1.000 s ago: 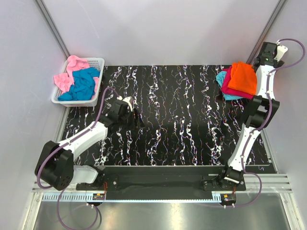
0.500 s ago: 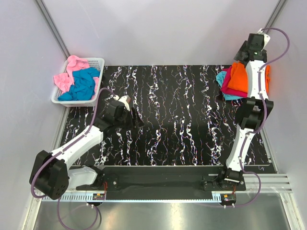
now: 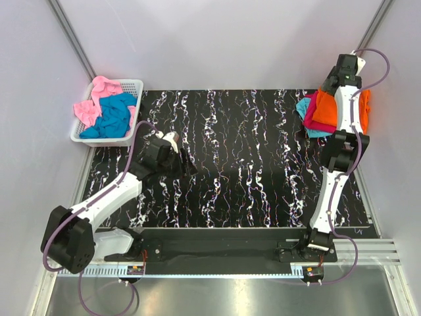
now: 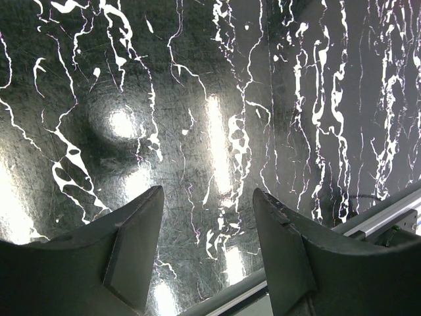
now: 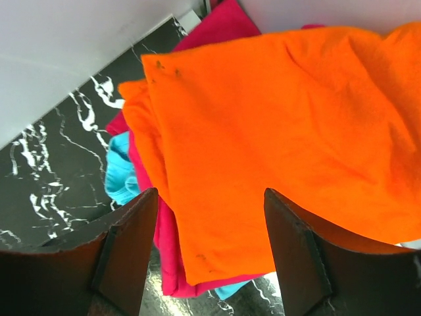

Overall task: Fold and stack the t-shirts
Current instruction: Neatly place the folded tshirt to the corner

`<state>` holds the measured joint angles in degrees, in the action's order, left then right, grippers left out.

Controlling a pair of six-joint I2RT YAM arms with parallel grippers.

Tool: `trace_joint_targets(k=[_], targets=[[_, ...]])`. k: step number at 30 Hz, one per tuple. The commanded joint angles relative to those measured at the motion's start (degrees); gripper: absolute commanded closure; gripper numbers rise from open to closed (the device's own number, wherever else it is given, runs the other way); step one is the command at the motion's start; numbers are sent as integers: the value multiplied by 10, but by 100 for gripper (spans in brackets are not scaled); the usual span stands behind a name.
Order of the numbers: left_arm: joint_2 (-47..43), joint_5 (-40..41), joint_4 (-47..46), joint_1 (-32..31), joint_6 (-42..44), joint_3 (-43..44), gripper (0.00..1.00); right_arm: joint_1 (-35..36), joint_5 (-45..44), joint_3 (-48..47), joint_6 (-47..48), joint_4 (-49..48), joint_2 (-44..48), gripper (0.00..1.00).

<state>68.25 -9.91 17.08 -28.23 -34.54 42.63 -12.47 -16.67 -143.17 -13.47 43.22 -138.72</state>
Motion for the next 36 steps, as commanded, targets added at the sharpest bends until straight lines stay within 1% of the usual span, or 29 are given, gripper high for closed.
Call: trace_joint_targets(k=[1, 3, 6, 7, 9, 10, 13, 16, 20, 30, 33, 36], targets=[[8, -5, -12, 2, 4, 18, 38, 0, -21, -30, 6, 9, -12, 28], [10, -5, -13, 2, 4, 18, 38, 0, -13, -26, 3, 12, -24, 28], [7, -4, -12, 1, 3, 16, 38, 0, 30, -21, -3, 20, -41, 28], [7, -4, -12, 2, 4, 16, 38, -1, 68, -22, -8, 20, -45, 28], [6, -4, -11, 1, 4, 16, 38, -1, 115, -21, -9, 21, -55, 28], [6, -3, -9, 2, 3, 16, 38, -1, 160, -22, -15, 20, -62, 28], [5, -2, -8, 1, 3, 18, 38, 0, 245, -25, -23, 21, -76, 30], [2, -2, -6, 2, 2, 18, 38, 2, 277, -23, -31, 23, -81, 33], [-1, -2, -7, 2, 1, 14, 38, 5, 277, -14, -27, 27, -78, 35], [-6, -2, -10, 1, -4, 3, 38, 8, 293, -1, -11, 30, -60, 37], [-7, -3, -10, 1, -3, 0, 38, 10, 270, 4, -8, 30, -46, 39], [-12, -1, -11, 2, -3, 0, 38, 21, 265, 21, 4, 30, -9, 41]])
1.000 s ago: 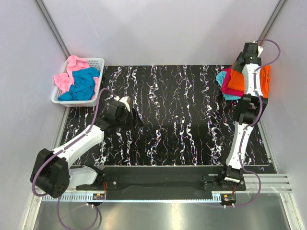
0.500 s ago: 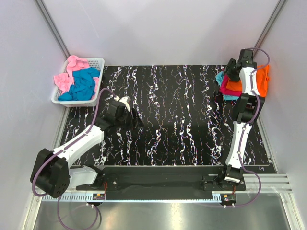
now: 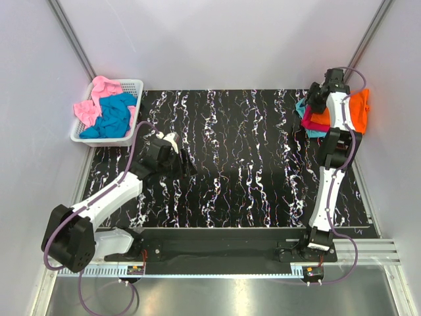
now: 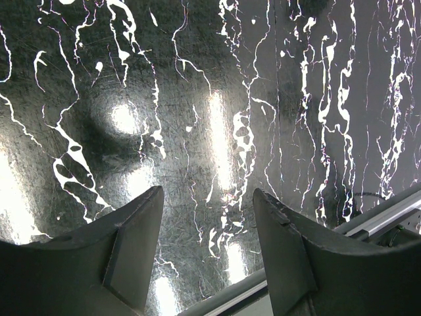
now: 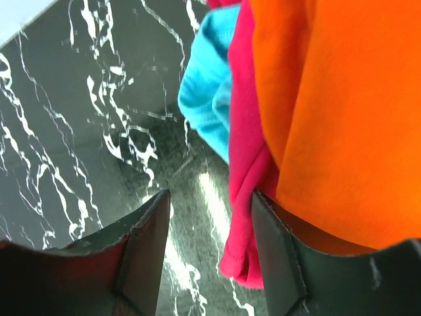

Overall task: Fold and stack the t-shirts
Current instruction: Neatly place the folded tshirt to the corner

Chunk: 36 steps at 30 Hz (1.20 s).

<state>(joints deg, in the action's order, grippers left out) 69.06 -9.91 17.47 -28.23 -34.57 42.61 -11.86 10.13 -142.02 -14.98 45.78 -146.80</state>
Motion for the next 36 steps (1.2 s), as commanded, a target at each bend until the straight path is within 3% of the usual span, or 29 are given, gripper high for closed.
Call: trace_joint_targets(k=[1, 5, 10, 14, 15, 27, 36], targets=[[-20, 1, -15, 2, -2, 0, 38, 18, -9, 16, 21, 5, 98, 41], [-28, 15, -15, 1, -15, 6, 38, 51, -7, 81, 32, 4, 189, 39], [-37, 28, -12, 1, -19, 26, 38, 115, -3, 246, 46, -22, 330, 37], [-44, 57, -2, 1, -1, 46, 35, 165, 80, 379, 40, -64, 418, 35], [-45, 70, 1, 0, 5, 51, 1, 178, 91, 421, 35, -75, 433, 35], [-8, 170, 26, -7, 41, 87, 1, 295, 57, 696, -17, -186, 587, 35], [21, 206, 34, -9, 32, 109, 1, 326, 43, 721, -22, -206, 565, 36]])
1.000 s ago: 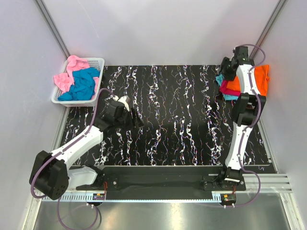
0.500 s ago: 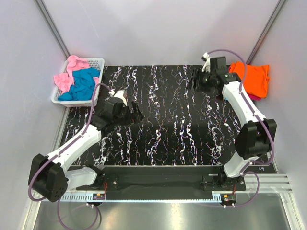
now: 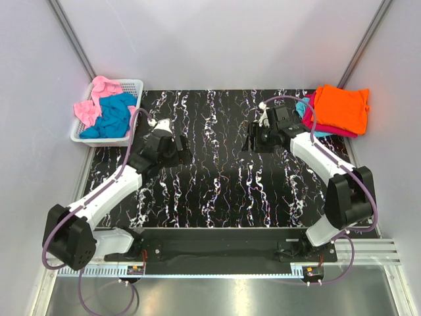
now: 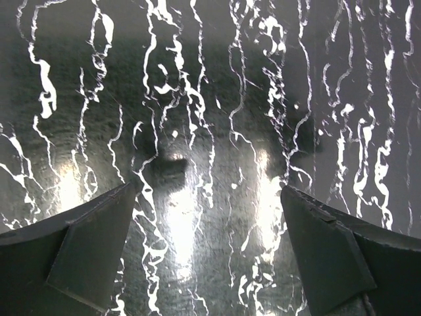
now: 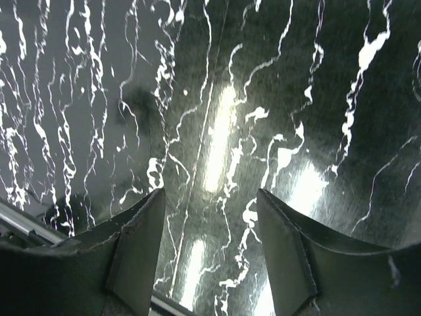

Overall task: Fold and stack the t-shirts
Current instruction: Neatly place the folded tshirt to the corner, then reset both grippers

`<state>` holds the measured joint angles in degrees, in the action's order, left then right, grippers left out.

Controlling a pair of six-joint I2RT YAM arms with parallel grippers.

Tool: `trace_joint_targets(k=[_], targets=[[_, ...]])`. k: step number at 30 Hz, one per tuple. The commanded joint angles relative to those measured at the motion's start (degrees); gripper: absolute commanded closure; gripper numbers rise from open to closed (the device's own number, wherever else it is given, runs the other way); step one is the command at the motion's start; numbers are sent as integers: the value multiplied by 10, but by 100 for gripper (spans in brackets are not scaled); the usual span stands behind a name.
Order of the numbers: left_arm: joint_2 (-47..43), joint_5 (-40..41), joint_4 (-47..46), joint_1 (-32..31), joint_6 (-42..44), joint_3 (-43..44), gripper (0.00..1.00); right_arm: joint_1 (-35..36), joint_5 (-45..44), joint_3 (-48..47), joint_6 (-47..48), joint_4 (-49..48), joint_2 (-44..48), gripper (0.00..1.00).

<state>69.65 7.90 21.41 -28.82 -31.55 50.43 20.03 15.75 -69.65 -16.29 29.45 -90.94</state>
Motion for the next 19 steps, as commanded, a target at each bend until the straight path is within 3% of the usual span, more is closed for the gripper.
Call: trace_joint_targets(k=[1, 19], targets=[[19, 26, -4, -3, -1, 33, 1, 9, -13, -1, -10, -46, 4, 36], [69, 43, 43, -12, 18, 85, 1, 61, -6, 12, -43, -93, -51, 37]])
